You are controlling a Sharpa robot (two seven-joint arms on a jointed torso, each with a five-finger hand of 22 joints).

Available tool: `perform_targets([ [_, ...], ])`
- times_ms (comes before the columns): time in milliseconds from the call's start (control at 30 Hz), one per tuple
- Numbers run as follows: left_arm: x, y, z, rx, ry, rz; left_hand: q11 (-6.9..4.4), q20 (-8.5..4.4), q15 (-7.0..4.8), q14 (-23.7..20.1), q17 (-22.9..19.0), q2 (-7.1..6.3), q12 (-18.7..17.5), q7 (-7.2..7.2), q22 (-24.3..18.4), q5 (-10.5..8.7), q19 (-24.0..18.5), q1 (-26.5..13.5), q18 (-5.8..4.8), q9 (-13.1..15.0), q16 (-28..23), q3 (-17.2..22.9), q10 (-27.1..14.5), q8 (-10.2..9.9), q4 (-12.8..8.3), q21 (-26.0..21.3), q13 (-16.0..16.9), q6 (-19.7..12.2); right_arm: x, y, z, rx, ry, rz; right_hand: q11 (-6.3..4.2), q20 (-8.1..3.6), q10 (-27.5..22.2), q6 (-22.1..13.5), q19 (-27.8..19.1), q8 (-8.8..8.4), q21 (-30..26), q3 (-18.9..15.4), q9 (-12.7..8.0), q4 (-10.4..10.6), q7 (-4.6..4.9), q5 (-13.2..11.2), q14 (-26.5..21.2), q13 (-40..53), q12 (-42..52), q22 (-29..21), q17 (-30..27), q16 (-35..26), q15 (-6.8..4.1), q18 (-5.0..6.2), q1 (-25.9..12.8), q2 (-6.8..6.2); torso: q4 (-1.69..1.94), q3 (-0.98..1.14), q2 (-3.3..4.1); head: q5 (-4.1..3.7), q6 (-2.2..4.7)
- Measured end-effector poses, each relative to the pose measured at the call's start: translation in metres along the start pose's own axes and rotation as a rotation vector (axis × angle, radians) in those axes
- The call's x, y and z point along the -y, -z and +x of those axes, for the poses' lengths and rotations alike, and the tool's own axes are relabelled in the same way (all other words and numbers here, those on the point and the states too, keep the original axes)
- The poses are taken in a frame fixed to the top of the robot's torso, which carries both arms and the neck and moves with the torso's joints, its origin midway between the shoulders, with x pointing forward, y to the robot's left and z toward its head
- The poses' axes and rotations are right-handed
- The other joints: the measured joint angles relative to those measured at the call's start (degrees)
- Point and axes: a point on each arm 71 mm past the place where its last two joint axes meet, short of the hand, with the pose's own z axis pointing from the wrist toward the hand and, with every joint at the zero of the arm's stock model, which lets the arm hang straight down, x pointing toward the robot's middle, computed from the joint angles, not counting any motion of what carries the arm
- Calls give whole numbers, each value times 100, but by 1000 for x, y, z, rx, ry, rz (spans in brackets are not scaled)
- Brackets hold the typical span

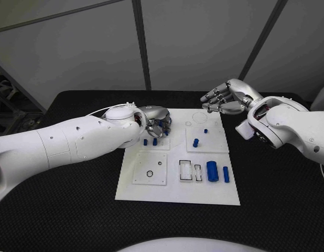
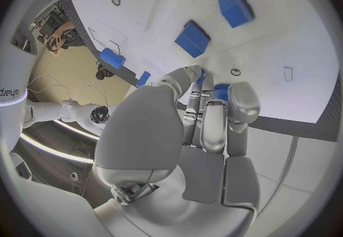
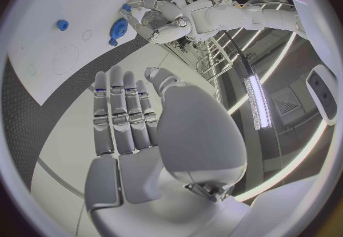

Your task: Assemble the parts on the task board

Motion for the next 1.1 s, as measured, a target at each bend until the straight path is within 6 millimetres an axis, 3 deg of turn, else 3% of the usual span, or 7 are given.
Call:
perform_targets([
  [167,-3,5,-3,14,14,0,0,0,0,0,-6,-57,-38,2,21,-22,0,-65,0,0,0,6,43,0,-6,0,2,40,1,0,-1,2,1,2,0,0,0,0,0,0,0,0,0,0,0,0,0,0,0,0,0,0,0,0,0,0,0,-1,-1,1,12],
  [633,-6,18,-28,84,60,14,-20,-21,0,0,-5,-49,-59,0,33,-22,20,-112,0,5,0,21,102,-22,10,21,2,82,2,0,-2,4,2,4,0,0,0,0,-1,0,0,0,0,0,0,34,0,1,0,-4,0,0,0,0,0,0,2,-4,-1,28,44],
  [1100,-34,38,-32,80,80,-48,-19,-21,0,0,-33,-63,-85,21,32,-22,20,-159,1,4,0,21,101,-26,10,20,3,103,2,0,-2,5,4,5,0,0,0,0,-1,0,0,0,0,0,0,34,0,1,0,-4,0,0,0,-1,0,0,2,-2,-1,42,48],
])
